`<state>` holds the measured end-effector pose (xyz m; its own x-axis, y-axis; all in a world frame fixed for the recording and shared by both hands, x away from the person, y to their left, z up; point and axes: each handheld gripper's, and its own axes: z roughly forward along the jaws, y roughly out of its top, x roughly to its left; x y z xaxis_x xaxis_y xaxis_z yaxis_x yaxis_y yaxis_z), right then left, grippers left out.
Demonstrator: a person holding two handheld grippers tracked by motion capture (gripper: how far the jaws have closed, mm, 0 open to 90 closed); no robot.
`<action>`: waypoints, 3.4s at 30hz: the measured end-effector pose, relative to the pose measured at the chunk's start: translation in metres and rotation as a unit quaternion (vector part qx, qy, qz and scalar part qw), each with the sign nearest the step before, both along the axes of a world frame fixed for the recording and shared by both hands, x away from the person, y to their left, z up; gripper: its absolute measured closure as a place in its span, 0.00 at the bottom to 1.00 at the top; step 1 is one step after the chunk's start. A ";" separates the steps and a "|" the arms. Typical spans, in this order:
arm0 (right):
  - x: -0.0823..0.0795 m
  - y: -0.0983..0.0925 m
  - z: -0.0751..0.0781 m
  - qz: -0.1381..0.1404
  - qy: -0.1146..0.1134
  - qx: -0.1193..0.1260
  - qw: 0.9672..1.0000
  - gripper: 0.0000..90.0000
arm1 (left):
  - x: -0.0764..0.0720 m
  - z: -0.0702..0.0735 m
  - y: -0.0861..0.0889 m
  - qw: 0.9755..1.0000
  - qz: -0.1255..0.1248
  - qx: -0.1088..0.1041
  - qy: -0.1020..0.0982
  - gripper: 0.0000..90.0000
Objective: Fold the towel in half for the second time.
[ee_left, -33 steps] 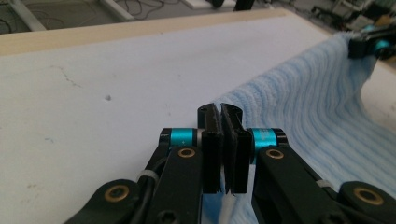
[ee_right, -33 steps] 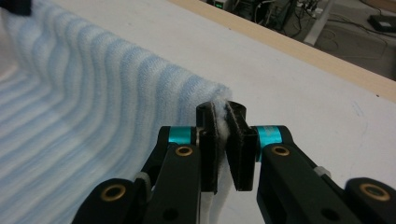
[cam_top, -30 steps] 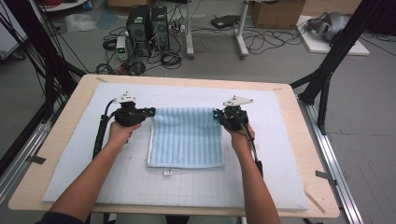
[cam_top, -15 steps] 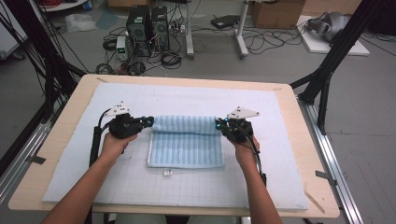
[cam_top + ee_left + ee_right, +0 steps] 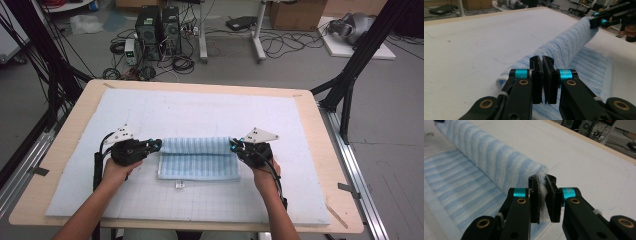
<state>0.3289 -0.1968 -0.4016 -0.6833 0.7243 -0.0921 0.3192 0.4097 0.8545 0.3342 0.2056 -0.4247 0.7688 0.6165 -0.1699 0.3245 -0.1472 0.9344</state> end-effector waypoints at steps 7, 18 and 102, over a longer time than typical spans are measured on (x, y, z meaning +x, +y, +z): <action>-0.018 -0.003 -0.009 0.005 0.007 -0.003 1.000 0.92 | -0.016 -0.006 0.000 1.000 -0.005 0.000 -0.001 0.95; -0.038 -0.007 -0.021 0.004 0.013 0.008 1.000 0.91 | -0.034 -0.012 -0.001 1.000 -0.004 0.003 0.006 0.95; -0.065 -0.080 -0.011 -0.103 -0.030 0.032 0.994 0.12 | -0.030 0.011 0.040 0.993 0.096 -0.047 -0.039 0.20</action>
